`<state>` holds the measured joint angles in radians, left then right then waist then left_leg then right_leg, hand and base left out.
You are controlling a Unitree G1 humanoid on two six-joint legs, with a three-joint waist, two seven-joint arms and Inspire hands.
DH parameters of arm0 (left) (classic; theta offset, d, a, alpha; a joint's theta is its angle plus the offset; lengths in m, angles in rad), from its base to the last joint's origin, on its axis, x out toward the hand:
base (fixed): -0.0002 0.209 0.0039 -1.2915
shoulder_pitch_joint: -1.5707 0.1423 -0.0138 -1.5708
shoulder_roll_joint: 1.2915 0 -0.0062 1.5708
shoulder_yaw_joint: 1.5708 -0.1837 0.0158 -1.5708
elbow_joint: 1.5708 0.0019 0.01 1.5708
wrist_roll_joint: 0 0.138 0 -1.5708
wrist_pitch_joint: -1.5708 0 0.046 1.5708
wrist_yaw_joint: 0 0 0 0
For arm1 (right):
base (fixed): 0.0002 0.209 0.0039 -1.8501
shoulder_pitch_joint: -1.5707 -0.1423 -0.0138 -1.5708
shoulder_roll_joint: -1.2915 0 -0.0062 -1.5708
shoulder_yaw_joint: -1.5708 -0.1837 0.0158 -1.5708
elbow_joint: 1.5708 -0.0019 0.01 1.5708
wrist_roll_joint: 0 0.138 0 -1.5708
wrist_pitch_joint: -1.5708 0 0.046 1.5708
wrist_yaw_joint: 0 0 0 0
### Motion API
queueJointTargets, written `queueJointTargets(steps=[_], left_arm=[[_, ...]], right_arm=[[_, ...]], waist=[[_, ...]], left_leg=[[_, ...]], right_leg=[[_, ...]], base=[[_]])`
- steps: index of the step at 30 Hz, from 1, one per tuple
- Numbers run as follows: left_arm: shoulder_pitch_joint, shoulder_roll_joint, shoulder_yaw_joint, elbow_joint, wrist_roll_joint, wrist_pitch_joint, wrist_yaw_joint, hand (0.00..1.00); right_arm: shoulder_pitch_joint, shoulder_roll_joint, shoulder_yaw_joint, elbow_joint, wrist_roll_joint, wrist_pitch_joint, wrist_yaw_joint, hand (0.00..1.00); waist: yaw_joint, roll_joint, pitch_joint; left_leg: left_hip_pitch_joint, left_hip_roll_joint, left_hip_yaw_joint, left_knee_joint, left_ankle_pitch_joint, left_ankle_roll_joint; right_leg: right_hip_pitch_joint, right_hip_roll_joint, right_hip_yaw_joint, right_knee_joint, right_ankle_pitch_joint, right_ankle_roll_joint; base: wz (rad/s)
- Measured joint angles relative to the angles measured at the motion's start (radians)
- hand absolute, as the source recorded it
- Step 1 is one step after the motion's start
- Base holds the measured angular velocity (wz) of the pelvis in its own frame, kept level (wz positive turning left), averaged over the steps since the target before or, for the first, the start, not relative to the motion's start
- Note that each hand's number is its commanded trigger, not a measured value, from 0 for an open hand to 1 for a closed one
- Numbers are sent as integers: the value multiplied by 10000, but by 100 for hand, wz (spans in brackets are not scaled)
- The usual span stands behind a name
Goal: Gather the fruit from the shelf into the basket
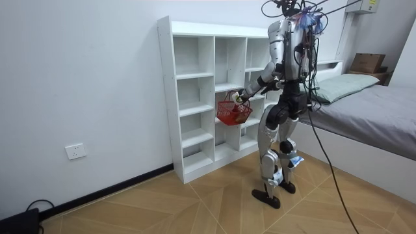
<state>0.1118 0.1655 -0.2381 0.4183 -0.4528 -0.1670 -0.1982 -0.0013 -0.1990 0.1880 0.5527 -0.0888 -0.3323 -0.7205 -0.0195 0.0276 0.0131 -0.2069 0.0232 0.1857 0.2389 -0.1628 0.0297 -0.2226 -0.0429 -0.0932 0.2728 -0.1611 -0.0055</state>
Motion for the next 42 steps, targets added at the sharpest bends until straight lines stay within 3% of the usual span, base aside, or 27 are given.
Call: queueJointTargets(steps=[13, 27, 32, 35, 40, 42], left_arm=[[-100, 78, 33, 136, 341, 80, -9, 100], [-309, 114, 97, 147, 345, 150, -25, 100], [-445, 118, 230, 297, 317, 152, -26, 100], [-445, 130, 294, 522, 308, 156, -26, 100], [-783, 166, 397, 823, 328, 401, -25, 100], [-885, 244, 395, 928, 330, 523, -25, 100]], right_arm=[[-369, -144, -169, 198, 8, 1, -89, 0], [-821, -215, -715, 586, 156, 32, 28, 0], [-1292, -618, -1013, 548, 822, 61, 273, 0], [-1337, -623, -1002, 517, 1013, 71, 399, 0], [-1690, -620, -1007, 591, 1652, 82, 486, 0], [-1844, -620, -1006, 711, 1708, 253, 526, 0]], waist=[[21, -49, 34], [181, -49, 34], [222, -68, 45], [239, -133, 78], [221, -184, 106], [222, -198, 115]], left_leg=[[-642, 12, -234, 379, 3, 7], [-1222, 7, -212, 548, 22, 38], [-1314, -27, -164, 535, 47, 65], [-1392, -17, -96, 556, 48, 67], [-1828, -10, -91, 773, 75, 113], [-1837, -7, -98, 813, 75, 113]], right_leg=[[-288, -72, -475, 45, -21, -12], [-960, -170, -434, 395, -60, -35], [-1144, -238, -455, 548, -105, -27], [-1235, -239, -448, 573, -105, -28], [-1649, -284, -467, 781, -92, -33], [-1642, -287, -473, 791, -87, -31]], base=[[11], [0], [-1], [-3], [0], [0]])
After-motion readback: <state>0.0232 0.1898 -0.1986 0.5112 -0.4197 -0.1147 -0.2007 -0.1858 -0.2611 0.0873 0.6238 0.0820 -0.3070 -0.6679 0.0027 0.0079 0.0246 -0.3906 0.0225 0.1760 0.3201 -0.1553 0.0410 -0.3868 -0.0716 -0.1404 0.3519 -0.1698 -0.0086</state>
